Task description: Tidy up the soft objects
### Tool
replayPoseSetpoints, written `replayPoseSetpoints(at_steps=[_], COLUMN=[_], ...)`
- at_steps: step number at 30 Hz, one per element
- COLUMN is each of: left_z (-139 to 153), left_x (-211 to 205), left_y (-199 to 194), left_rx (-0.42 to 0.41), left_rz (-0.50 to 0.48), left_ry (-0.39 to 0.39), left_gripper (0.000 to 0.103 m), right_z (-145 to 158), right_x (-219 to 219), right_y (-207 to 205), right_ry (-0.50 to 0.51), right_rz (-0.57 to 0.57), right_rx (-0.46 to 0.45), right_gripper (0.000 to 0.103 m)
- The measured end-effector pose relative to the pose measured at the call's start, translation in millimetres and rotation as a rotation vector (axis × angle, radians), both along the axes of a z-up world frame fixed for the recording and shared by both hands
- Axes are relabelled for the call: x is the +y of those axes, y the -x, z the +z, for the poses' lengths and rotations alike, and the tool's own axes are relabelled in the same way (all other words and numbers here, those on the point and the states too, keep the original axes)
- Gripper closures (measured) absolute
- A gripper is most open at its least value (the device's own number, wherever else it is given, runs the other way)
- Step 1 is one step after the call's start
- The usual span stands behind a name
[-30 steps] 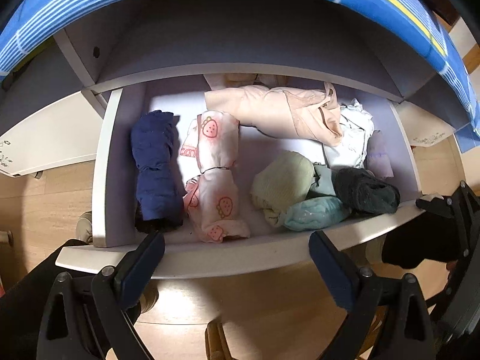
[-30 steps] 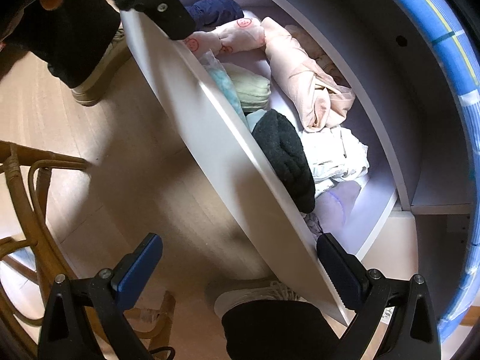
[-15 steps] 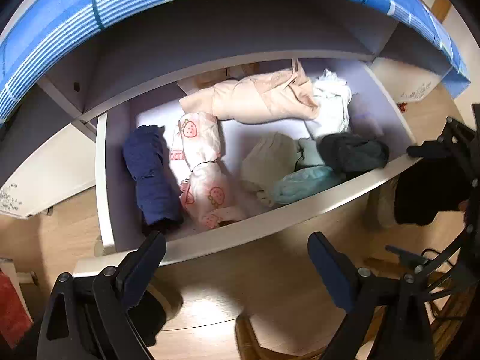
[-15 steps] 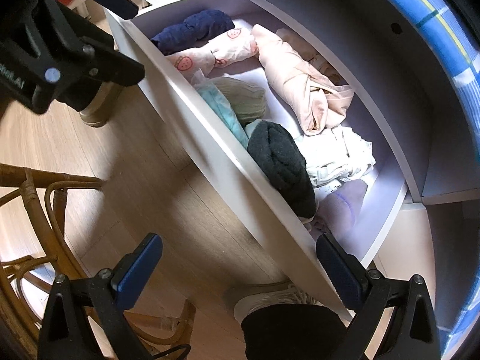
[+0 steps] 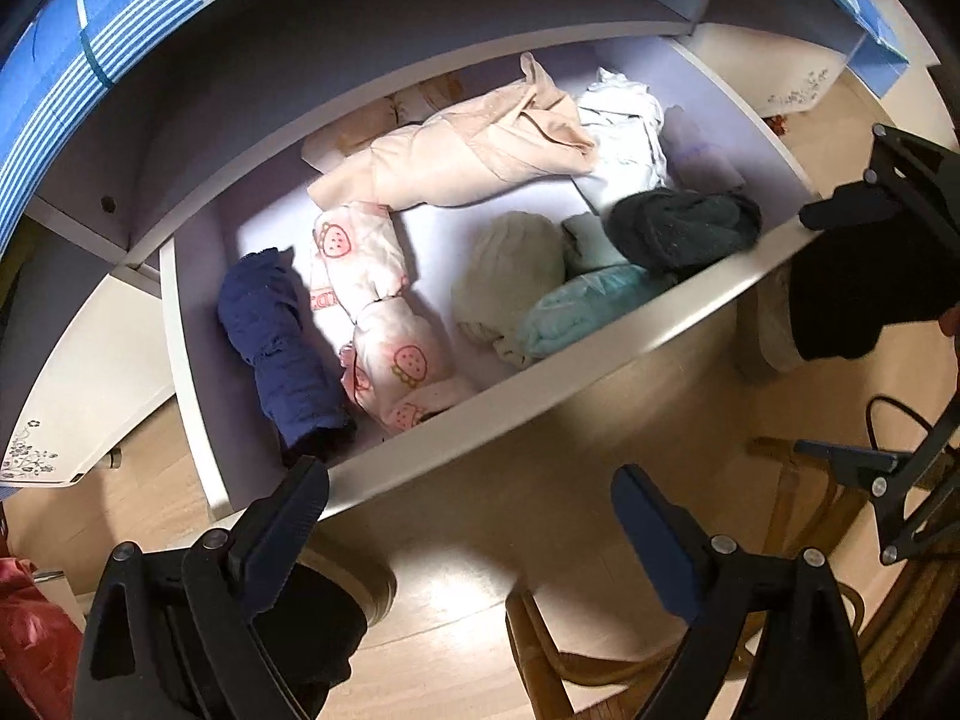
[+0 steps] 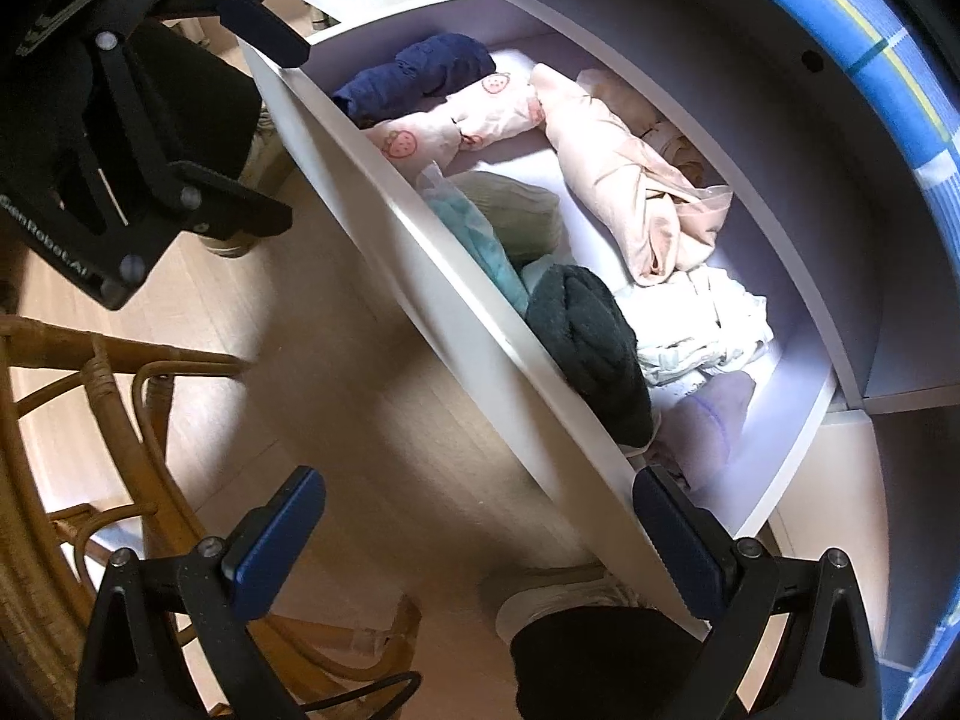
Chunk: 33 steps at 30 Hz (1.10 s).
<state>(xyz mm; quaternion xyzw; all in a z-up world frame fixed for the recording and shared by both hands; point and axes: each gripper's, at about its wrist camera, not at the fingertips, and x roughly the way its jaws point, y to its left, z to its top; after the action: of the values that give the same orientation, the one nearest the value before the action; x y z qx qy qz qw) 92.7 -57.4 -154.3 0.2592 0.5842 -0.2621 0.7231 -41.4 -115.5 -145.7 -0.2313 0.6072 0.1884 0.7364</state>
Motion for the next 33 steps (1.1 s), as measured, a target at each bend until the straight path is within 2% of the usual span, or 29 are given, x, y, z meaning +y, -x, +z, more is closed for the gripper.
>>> replayPoseSetpoints(at_steps=[5, 6, 7, 8, 9, 10, 12, 13, 15, 17, 19, 20, 22, 24, 26, 29, 32, 33], left_z=[6, -3, -14, -34, -41, -36, -18, -1, 17, 41, 59, 68, 69, 57, 34, 12, -6, -6], left_x=[1, 5, 9, 10, 7, 3, -1, -2, -3, -6, -9, -9, -7, -3, 3, 20, 28, 28], left_y=[0, 0, 1, 9, 14, 13, 9, 4, -1, -12, -22, -32, -47, -62, -79, -85, -82, -80], left_rx=[0.070, 0.236, 0.368, 0.454, 0.357, 0.300, 0.298, 0.287, 0.267, 0.197, 0.112, 0.054, 0.018, -0.008, -0.002, 0.049, 0.087, 0.082], left_rz=[-0.049, -0.035, -0.011, -0.023, -0.060, -0.075, -0.079, -0.076, -0.072, -0.048, -0.021, 0.022, 0.084, 0.164, 0.261, 0.347, 0.365, 0.373], left_ry=[-0.027, 0.015, 0.054, 0.008, -0.116, -0.130, -0.024, 0.042, 0.110, 0.194, 0.243, 0.263, 0.271, 0.235, 0.160, 0.110, 0.055, 0.067], left_gripper=[0.002, 0.008, 0.015, 0.018, 0.022, 0.024, 0.023, 0.023, 0.022, 0.022, 0.019, 0.019, 0.018, 0.018, 0.018, 0.018, 0.018, 0.018], right_z=[9, 6, 0, -5, -6, -1, 16, 29, 49, 60, 59, 54, 40, 23, 7, -8, -16, -17], right_x=[1, 1, 3, 8, 15, 16, 8, 0, -17, -38, -57, -66, -81, -94, -103, -107, -110, -111], right_y=[2, 4, 6, 9, 11, 9, 3, -3, -18, -36, -53, -60, -74, -84, -92, -91, -90, -90], right_ry=[-0.075, -0.226, -0.314, -0.284, -0.137, -0.084, -0.168, -0.202, -0.254, -0.292, -0.252, -0.216, -0.156, -0.114, -0.082, -0.073, -0.089, -0.091], right_rz=[0.002, -0.011, -0.015, 0.011, 0.051, 0.065, 0.031, -0.002, -0.084, -0.209, -0.334, -0.392, -0.489, -0.556, -0.604, -0.635, -0.660, -0.668], right_rx=[0.071, 0.224, 0.328, 0.342, 0.257, 0.193, 0.163, 0.111, 0.025, -0.041, -0.089, -0.100, -0.076, -0.037, -0.008, 0.024, 0.047, 0.046], right_gripper=[0.000, 0.000, 0.000, 0.000, 0.000, 0.000, 0.000, 0.000, 0.000, 0.000, 0.000, 0.000, 0.000, 0.000, 0.000, 0.000, 0.000, 0.000])
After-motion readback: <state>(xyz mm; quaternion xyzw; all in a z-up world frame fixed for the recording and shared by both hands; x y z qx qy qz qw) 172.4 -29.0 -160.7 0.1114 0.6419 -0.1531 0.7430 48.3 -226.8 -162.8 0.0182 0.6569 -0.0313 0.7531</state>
